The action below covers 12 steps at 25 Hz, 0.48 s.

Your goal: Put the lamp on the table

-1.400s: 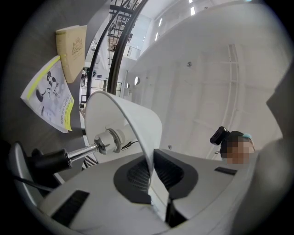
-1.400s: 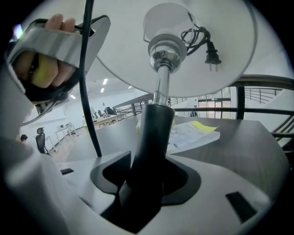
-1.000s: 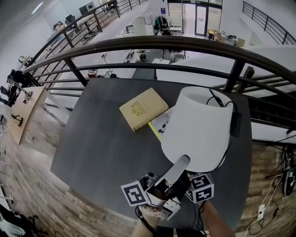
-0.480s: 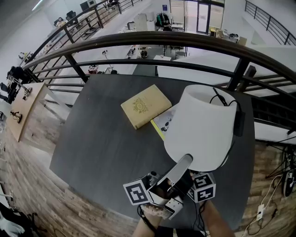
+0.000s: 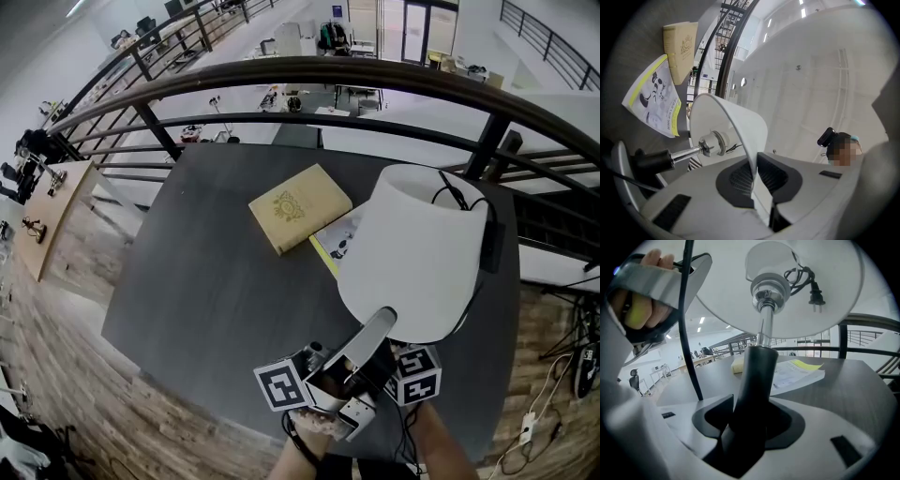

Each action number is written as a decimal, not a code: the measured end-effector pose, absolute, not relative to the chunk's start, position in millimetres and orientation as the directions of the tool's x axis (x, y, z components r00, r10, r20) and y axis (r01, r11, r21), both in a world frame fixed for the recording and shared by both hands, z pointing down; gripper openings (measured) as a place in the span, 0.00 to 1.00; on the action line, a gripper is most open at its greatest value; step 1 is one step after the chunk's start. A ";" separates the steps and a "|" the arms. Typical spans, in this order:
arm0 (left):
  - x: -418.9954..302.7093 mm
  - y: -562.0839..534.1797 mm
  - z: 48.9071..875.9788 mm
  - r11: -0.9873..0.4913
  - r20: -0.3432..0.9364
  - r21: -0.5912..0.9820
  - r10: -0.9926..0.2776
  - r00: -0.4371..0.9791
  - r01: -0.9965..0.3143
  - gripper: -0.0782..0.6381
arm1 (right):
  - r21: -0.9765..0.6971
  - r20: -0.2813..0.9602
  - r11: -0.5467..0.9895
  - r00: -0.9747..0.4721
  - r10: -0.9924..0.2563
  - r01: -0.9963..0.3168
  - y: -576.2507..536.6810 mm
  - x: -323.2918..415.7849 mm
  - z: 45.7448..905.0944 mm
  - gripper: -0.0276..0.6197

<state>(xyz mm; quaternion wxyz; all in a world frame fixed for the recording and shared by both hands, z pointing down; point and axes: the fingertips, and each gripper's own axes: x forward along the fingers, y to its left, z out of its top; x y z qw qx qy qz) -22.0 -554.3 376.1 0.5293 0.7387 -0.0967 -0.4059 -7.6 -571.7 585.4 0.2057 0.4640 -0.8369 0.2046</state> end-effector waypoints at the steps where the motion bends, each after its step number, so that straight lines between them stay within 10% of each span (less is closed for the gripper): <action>1: -22.0 -553.5 375.9 -0.422 -0.498 0.860 -0.573 0.651 0.286 0.15 | -0.151 0.534 0.485 -0.484 -0.694 -0.861 -571.3 -7.3 585.4 0.39; 12: -24.5 -549.0 379.3 -0.431 -0.504 0.857 -0.588 0.633 0.283 0.16 | -0.150 0.516 0.486 -0.487 -0.704 -0.861 -570.0 -8.0 585.9 0.40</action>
